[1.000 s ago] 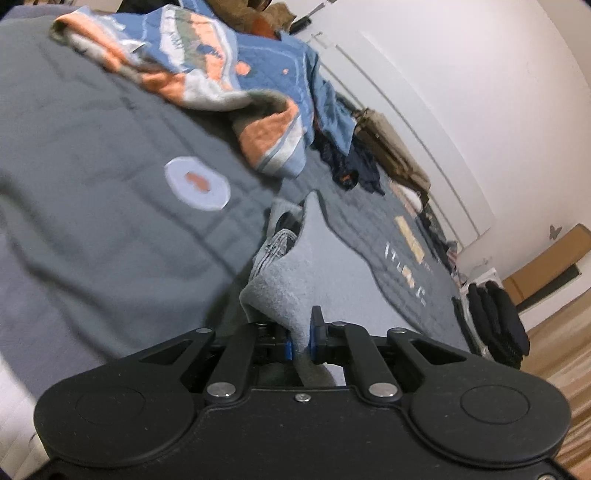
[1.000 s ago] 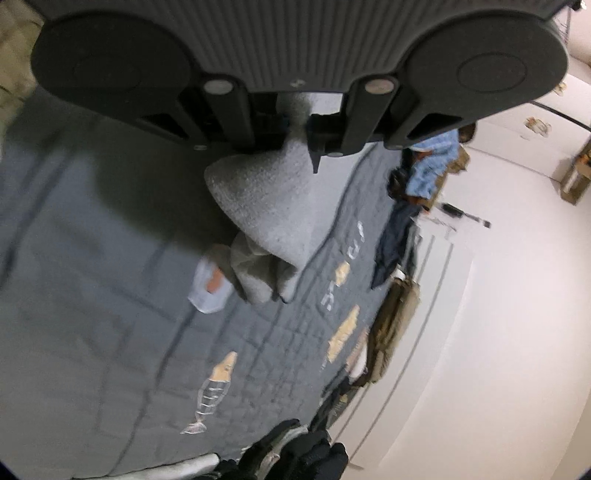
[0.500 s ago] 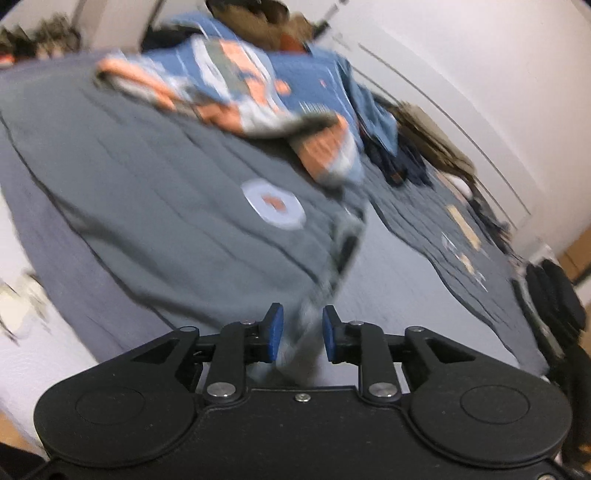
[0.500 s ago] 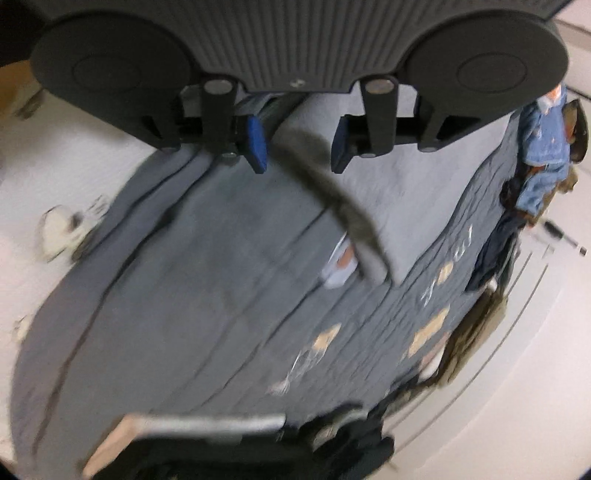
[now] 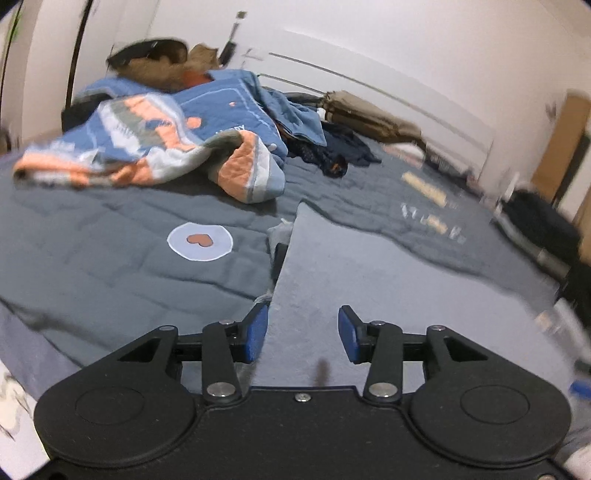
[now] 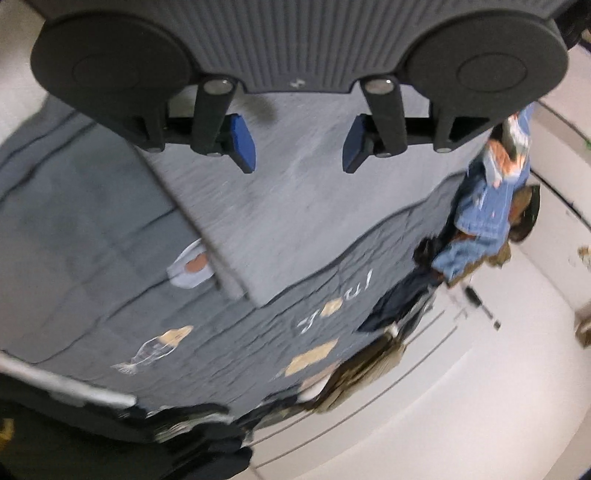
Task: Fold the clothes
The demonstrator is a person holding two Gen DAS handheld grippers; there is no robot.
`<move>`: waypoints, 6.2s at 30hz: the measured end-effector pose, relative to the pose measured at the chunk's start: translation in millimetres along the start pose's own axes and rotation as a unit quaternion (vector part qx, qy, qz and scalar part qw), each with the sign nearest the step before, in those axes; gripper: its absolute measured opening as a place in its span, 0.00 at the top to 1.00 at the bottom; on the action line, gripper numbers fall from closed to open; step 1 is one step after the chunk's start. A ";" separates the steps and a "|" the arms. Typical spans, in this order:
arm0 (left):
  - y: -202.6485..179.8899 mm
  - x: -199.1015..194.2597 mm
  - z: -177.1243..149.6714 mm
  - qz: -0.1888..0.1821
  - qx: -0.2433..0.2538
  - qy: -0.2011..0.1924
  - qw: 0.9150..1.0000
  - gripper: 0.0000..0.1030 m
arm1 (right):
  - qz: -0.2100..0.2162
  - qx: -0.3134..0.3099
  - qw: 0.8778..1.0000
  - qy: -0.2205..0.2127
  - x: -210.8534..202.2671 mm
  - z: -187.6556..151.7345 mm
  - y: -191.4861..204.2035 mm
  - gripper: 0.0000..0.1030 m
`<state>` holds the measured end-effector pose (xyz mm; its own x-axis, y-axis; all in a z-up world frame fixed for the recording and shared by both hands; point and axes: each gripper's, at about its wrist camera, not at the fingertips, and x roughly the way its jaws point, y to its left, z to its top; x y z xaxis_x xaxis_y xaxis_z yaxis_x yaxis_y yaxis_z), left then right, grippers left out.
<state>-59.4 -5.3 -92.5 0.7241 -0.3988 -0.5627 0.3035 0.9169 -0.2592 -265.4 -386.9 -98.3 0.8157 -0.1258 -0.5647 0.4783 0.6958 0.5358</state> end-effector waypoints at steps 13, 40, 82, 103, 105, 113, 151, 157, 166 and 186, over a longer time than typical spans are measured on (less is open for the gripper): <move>34.6 10.0 -6.1 -0.023 -0.070 0.060 0.995 0.96 | -0.062 0.006 0.997 0.041 36.1 -9.7 -6.1 0.47; 32.3 22.0 -9.7 -0.118 -0.120 0.086 0.982 0.53 | -0.061 -0.013 0.997 0.037 41.7 -0.3 7.3 0.36; 66.8 -13.0 -34.9 -0.030 -0.224 0.066 0.972 0.65 | 0.069 -0.104 0.991 0.041 5.0 -15.2 62.2 0.28; 60.7 -19.2 -36.3 -0.033 -0.209 0.031 0.977 0.68 | 0.168 -0.149 0.968 0.109 12.8 -49.6 117.3 0.27; 58.7 -22.0 -35.2 -0.034 -0.202 0.032 0.978 0.70 | 0.173 -0.151 0.967 0.112 13.3 -50.5 120.7 0.26; 40.0 -27.0 -35.0 -0.056 -0.156 0.038 0.985 0.71 | 0.182 -0.153 0.963 0.124 17.0 -55.7 130.1 0.26; 31.8 -2.3 -33.0 -0.072 -0.139 0.002 0.988 0.92 | 0.199 -0.150 0.955 0.159 21.1 -60.0 138.4 0.23; 13.0 -3.1 -27.7 -0.087 -0.115 -0.012 0.990 0.93 | 0.181 -0.130 0.963 0.149 17.3 -50.7 122.9 0.23; -35.8 0.1 -28.4 -0.130 -0.078 -0.015 0.988 0.93 | 0.155 -0.083 0.976 0.128 5.1 -32.8 83.1 0.23; -171.7 12.7 -61.3 -0.255 0.076 0.024 0.964 0.93 | 0.126 -0.009 0.988 0.088 -26.9 -6.4 -6.8 0.23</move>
<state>-140.3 -168.8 -103.3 0.4285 -0.7950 -0.4294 0.7024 0.5920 -0.3951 -292.6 -383.7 -90.8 0.8384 0.1771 -0.5155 0.2600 0.7014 0.6637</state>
